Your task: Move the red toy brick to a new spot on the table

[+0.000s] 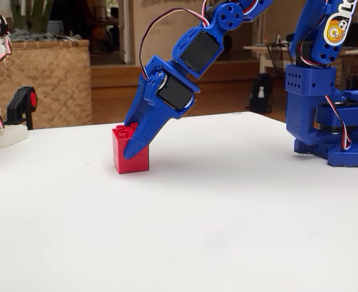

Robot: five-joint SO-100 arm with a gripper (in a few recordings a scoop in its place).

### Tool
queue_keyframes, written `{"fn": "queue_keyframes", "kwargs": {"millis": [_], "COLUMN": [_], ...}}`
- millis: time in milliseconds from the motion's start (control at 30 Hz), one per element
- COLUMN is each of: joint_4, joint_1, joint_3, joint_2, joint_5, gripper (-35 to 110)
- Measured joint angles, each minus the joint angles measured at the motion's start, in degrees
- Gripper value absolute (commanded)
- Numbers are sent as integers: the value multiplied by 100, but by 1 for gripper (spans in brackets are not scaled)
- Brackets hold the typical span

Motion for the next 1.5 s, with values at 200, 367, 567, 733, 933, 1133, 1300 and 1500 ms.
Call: {"fn": "queue_keyframes", "kwargs": {"millis": [200, 367, 567, 733, 933, 1133, 1300, 1500], "joint_4": [1072, 1837, 2373, 2496, 2769, 3076, 3252, 3393], "joint_1": [-229, -527, -835, -932, -958, -967, -967, -1028], "joint_3": [-1230, -2733, -4368, -5484, -7040, -8429, -9457, -10187], "joint_2": [-62, -800, -2021, -2979, -4271, -5396, -6161, -6557], "joint_5": [202, 501, 633, 589, 571, 571, 668, 976], "gripper": [4, 3, 3, 3, 3, 2, 2, 2]}}
